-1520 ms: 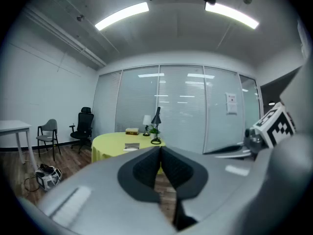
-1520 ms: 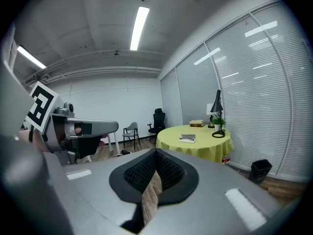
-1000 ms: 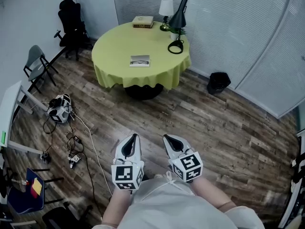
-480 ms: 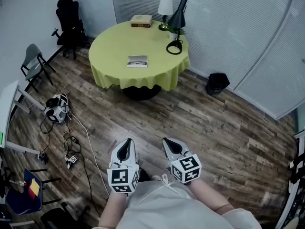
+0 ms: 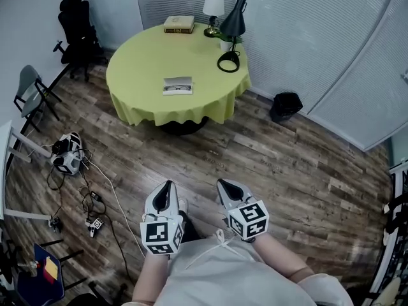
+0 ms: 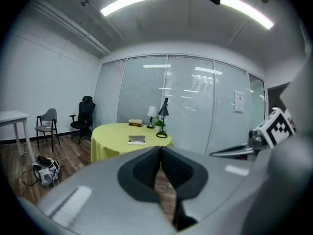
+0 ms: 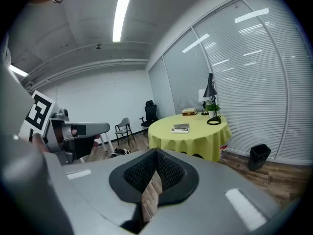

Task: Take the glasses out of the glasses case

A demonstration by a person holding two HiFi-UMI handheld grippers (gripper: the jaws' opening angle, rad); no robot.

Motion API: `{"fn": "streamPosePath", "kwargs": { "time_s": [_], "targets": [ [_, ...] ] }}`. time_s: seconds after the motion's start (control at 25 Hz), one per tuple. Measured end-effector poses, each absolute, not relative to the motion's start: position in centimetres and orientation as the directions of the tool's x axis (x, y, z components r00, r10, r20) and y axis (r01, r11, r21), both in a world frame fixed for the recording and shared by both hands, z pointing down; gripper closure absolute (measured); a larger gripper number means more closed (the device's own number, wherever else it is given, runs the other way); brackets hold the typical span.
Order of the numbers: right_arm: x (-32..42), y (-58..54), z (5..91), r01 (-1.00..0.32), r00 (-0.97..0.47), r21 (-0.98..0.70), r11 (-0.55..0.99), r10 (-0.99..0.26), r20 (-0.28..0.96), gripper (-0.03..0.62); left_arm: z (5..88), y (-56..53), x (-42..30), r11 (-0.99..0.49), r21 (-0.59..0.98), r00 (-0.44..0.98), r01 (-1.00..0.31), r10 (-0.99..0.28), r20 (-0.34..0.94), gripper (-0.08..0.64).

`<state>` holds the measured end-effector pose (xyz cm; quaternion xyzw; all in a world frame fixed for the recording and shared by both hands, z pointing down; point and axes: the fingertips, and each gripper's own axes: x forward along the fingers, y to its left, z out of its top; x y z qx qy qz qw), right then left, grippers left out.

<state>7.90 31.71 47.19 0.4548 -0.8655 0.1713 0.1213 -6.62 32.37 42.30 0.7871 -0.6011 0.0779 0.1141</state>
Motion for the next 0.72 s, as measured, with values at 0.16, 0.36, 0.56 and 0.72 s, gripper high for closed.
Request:
{"fn": "streamPosePath", "kwargs": {
  "time_s": [0.16,0.36,0.56,0.72],
  "targets": [
    [5.8,26.6,47.2,-0.843,-0.535,-0.190,0.503,-0.754,0.380,0.592,42.3,26.7,-9.0,-0.263,0.096,0.279,-0.960,-0.922,0.267,0.552],
    [2.7,20.4,46.6,-0.864,-0.503,-0.190,0.467,-0.775,0.382,0.592,41.7,20.2,-12.1,-0.305,0.095,0.319,-0.948,-0.909,0.269,0.552],
    [-1.5,14.8,46.3,-0.869,-0.495,-0.181,0.461,-0.782,0.379,0.592,41.5,13.9,-15.9,-0.332,0.099,0.346,-0.938,-0.899,0.267,0.552],
    [-4.1,10.7,46.8,-0.876,-0.482,-0.178,0.449,-0.786,0.388,0.592,42.4,9.8,-18.3,-0.349,0.118,0.369,-0.930,-0.886,0.281,0.552]
  ]
}}
